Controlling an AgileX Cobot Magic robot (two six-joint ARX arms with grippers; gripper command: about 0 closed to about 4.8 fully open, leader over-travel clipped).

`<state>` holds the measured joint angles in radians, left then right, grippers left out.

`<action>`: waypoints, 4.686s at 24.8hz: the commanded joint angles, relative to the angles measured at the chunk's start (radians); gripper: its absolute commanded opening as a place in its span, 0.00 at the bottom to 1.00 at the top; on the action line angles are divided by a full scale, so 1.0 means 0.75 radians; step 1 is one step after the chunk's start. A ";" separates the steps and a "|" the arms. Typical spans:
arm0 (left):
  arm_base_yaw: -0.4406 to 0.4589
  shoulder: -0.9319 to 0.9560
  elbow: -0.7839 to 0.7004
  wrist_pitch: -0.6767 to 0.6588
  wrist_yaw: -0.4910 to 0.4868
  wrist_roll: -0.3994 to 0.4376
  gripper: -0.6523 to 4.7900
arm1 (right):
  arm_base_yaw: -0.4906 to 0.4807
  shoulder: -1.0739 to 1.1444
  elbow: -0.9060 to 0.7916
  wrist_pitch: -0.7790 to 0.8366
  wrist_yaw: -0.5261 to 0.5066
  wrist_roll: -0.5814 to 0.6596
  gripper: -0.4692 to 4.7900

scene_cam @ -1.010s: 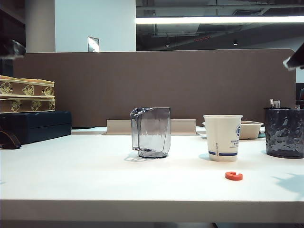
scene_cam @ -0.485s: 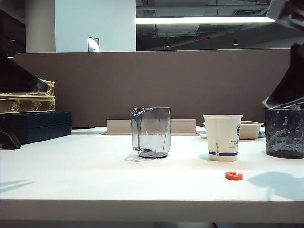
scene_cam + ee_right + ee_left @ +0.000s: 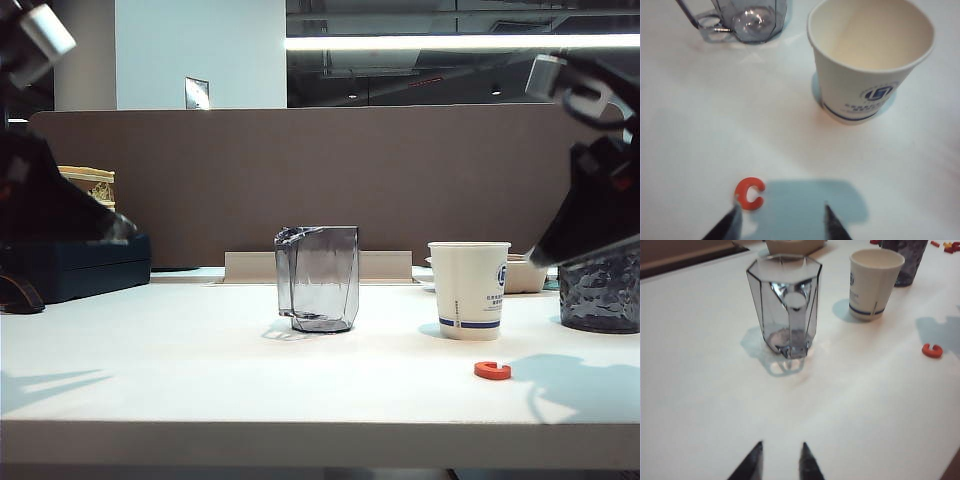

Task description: Pick up the letter "c" and put it in the paper cup.

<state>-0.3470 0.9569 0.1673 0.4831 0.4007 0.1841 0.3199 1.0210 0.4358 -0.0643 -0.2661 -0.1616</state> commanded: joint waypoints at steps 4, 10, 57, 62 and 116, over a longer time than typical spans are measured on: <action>-0.002 0.122 0.005 0.139 0.042 -0.001 0.29 | 0.002 0.078 0.005 0.038 -0.079 0.008 0.46; -0.002 0.196 0.050 0.149 0.046 -0.001 0.29 | 0.106 0.131 0.005 0.052 -0.103 0.008 0.46; -0.002 0.312 0.104 0.206 0.064 0.035 0.28 | 0.195 0.438 0.005 0.205 0.090 0.002 0.51; -0.002 0.312 0.104 0.206 0.060 0.035 0.28 | 0.195 0.444 0.005 0.221 0.115 0.002 0.51; -0.002 0.312 0.104 0.205 0.060 0.034 0.28 | 0.195 0.507 0.006 0.223 0.183 0.051 0.36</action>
<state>-0.3470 1.1934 0.2428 0.6182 0.4427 0.2092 0.4656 1.3952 0.4473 0.1577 -0.1459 -0.1284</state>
